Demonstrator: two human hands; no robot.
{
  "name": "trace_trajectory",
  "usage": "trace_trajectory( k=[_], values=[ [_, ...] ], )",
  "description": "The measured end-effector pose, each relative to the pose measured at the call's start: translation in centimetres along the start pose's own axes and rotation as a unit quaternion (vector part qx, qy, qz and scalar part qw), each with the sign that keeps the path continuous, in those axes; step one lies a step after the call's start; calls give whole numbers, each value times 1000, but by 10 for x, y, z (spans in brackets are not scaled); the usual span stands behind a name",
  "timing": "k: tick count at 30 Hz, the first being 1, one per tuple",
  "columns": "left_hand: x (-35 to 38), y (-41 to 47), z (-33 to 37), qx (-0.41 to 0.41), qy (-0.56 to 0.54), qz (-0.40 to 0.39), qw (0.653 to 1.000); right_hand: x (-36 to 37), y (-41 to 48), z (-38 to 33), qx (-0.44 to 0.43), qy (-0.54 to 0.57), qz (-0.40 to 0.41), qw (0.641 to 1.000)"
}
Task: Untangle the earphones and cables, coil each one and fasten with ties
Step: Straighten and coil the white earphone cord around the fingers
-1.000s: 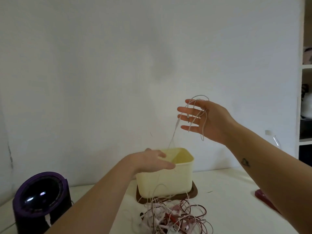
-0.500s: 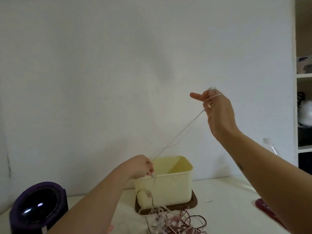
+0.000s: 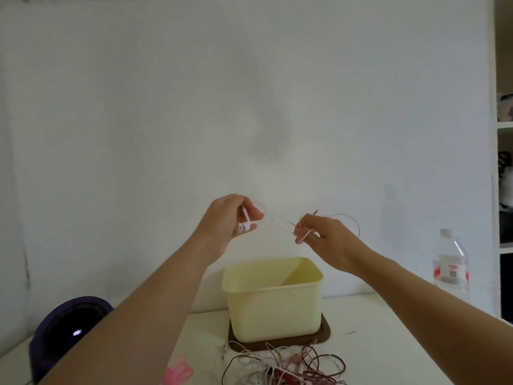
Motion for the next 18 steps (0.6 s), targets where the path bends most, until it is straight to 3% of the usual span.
trace_trajectory(
  k=[2,5,8,11,13,16,18],
  values=[
    [-14,-6,3,-59,-99,-3,993,6,-3,1,21,61,-54,996],
    [-40,-18,2,-104,-137,-11,985,20,-10,-9,46,159,-120,979],
    [-63,-34,-7,-110,-53,7,993,39,-21,-31,47,218,-189,956],
    [-83,-58,-30,-151,102,-13,983,63,-33,-55,23,171,-251,953],
    [-99,-76,-52,-219,207,-53,952,85,-43,-66,0,119,-307,944],
    [-121,-105,-88,-306,375,-124,866,123,-64,-75,-45,21,-393,918],
    [-129,-121,-108,-341,431,-169,818,145,-77,-74,-85,-70,-426,898]
  ],
)
Point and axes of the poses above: each hand's wrist, its own y-axis towards the middle knuckle, its own x-axis out of the palm, z = x × y, the point moved 1 cm from there along y, towards the middle knuckle, and after that the axes turned 9 degrees about -y, right-handed, at the moved point
